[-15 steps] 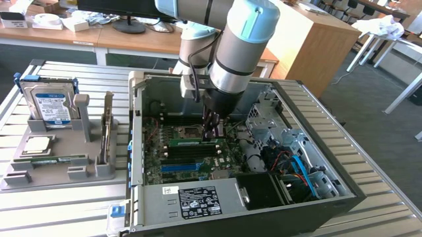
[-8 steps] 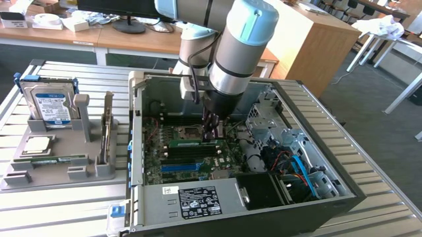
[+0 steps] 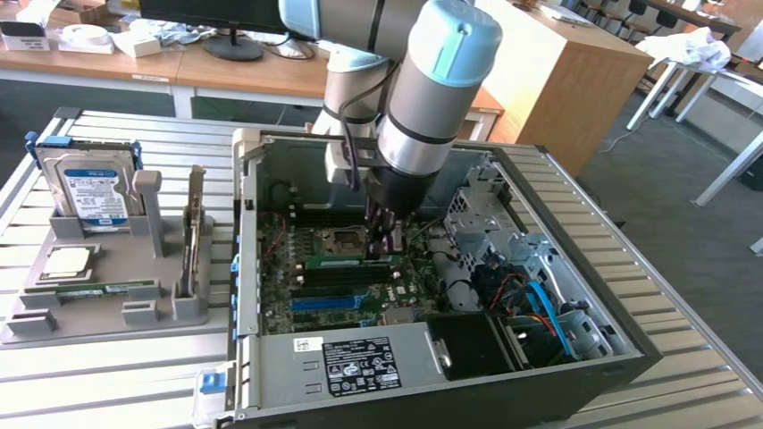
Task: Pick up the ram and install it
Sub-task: 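Insert the ram into the slot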
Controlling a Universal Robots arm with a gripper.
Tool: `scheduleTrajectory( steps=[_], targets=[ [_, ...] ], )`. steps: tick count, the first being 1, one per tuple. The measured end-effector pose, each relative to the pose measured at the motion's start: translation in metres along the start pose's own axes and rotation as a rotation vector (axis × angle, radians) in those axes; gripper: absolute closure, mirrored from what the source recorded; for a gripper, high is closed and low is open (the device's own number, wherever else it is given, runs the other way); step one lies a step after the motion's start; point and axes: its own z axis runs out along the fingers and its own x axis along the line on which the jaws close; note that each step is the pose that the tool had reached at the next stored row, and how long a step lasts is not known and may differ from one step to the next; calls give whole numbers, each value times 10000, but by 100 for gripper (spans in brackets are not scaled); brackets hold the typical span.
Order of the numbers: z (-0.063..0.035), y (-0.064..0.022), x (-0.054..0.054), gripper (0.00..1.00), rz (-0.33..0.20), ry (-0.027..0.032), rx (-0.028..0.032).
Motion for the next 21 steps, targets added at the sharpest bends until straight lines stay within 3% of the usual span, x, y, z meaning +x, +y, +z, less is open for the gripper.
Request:
scheduleTrajectory(
  steps=[21],
  targets=[
    [72, -5, 6, 89, 1, 0, 2]
  ],
)
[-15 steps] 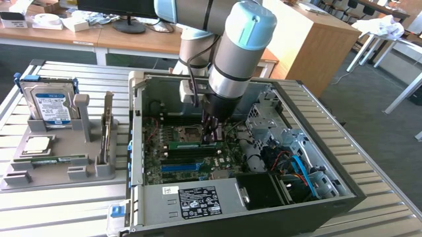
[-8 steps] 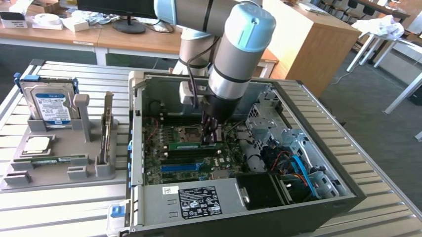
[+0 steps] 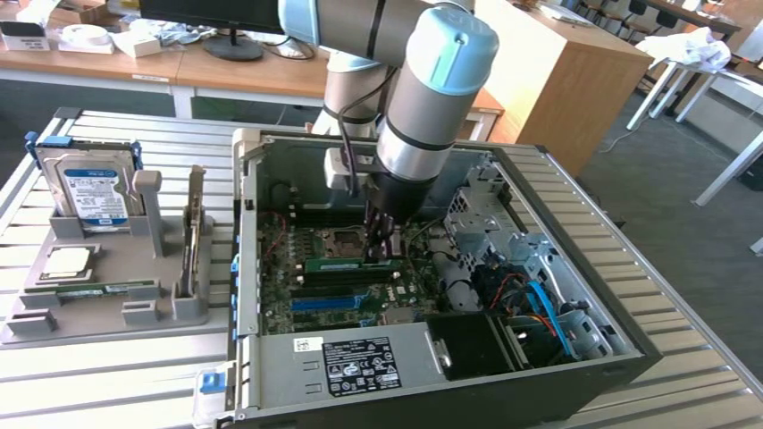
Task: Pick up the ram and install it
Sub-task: 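Insert the ram into the slot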
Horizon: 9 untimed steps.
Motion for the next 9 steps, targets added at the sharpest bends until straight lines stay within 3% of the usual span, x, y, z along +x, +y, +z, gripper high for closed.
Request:
scheduleTrajectory(
  steps=[9],
  targets=[
    [0, -10, -1, 89, -1, 0, 0]
  ],
)
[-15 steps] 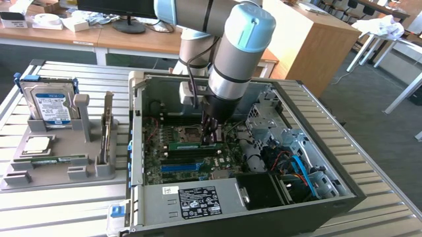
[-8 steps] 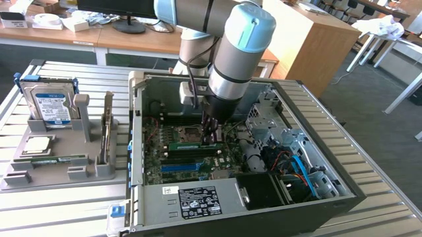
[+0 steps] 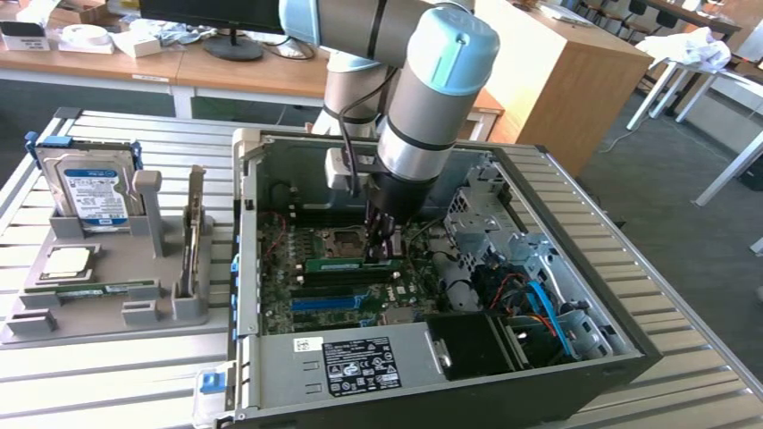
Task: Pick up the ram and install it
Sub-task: 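Insert the ram into the slot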
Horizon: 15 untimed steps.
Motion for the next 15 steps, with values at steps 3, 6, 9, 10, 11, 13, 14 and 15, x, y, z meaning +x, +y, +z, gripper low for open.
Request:
scheduleTrajectory(
  steps=[3, 6, 9, 10, 11, 13, 14, 15],
  targets=[
    [13, -1, 1, 89, -2, -1, 9],
    [28, -1, 2, 89, -1, -1, 19],
    [35, -1, 3, 89, -2, 2, 23],
    [35, -1, 3, 89, -2, 2, 23],
    [35, -1, 3, 89, -2, 2, 23],
    [36, -1, 3, 89, -2, 0, 24],
    [36, -1, 3, 89, -2, 0, 24],
    [38, 0, 5, 89, -1, -4, 25]
  ],
)
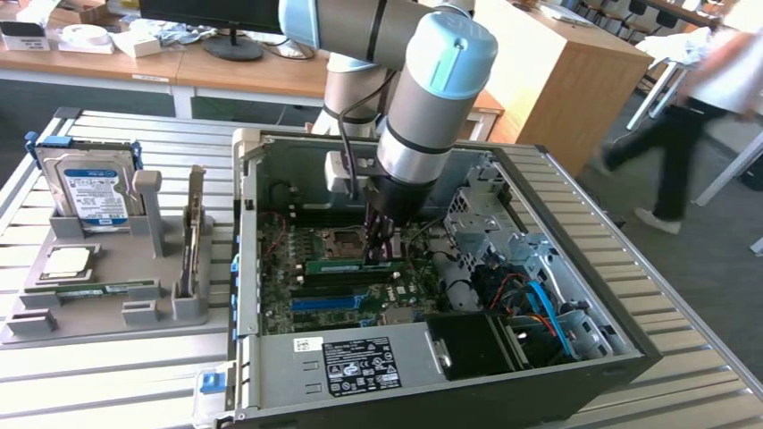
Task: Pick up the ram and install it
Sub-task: 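Insert the ram into the slot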
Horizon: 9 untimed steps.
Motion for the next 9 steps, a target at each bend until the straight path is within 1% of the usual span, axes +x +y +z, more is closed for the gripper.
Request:
scheduleTrajectory(
  steps=[6, 9],
  targets=[
    [0, -1, 7, 89, -1, 3, -1],
    [25, -1, 8, 89, 0, 3, 0]
  ],
)
